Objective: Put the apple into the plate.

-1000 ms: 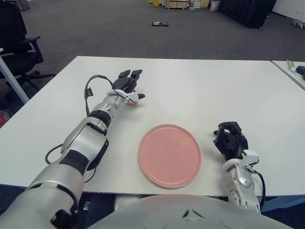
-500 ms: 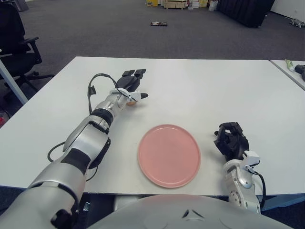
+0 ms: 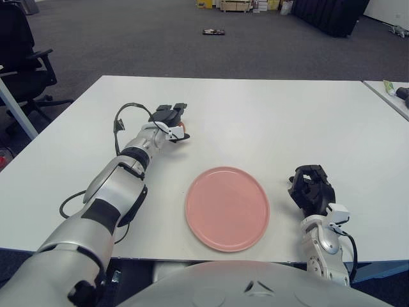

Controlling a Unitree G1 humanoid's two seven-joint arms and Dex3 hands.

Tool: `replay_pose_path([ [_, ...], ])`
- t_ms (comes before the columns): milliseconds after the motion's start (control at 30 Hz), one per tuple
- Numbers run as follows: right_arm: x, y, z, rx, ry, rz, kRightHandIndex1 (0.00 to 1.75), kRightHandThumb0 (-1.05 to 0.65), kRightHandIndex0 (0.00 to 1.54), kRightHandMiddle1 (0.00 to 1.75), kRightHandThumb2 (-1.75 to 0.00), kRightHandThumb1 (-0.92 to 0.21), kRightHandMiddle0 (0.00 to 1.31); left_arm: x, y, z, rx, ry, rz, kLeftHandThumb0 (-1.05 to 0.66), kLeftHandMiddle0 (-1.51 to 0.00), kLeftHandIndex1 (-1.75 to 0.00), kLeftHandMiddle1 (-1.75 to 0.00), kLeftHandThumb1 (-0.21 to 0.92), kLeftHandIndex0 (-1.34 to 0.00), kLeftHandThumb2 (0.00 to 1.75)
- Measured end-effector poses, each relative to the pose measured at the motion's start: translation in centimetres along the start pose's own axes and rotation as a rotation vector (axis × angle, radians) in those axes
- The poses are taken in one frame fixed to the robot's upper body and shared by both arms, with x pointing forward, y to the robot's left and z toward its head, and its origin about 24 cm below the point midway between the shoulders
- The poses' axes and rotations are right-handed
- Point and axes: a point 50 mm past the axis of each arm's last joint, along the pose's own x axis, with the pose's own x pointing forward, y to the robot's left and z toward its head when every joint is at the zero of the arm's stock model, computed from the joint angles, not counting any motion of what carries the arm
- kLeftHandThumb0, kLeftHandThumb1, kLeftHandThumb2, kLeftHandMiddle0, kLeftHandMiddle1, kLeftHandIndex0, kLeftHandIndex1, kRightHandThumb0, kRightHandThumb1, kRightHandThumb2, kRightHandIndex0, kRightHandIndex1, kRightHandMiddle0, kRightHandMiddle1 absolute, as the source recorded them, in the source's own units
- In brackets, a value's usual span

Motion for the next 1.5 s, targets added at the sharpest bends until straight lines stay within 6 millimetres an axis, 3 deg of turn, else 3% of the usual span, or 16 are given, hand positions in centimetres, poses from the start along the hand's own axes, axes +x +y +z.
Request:
replay_pose_path([
  [767, -0.2, -0.2, 0.1, 0.011, 0.000, -0.014, 1.75, -0.39, 0.70, 1.75, -0.93, -0.63, 0.37, -0.1, -0.8, -0.4, 0.017, 0.068, -0.069, -0.90, 0.00, -0.55, -0.37, 0.78, 0.00, 0.50],
  [1300, -0.4, -0.5, 0.2, 0.025, 0.004, -0.032, 1.75, -0.39, 0.70, 1.75, -0.93, -0.63, 0.37, 0.0, -1.1, -0.1, 0.020, 0.056, -0.080, -0.89, 0.00, -0.65, -0.46, 0.81, 0.00, 0.47],
  [1500, -0.4, -0.5, 0.2, 0.027, 0.004, -0.033, 1.75, -0.39, 0.71, 1.75, -0.93, -0.63, 0.38, 0.0, -1.3, 0.3, 0.062, 0.031, -0.095, -0.86, 0.00, -0.60, -0.47, 0.80, 0.00, 0.47],
])
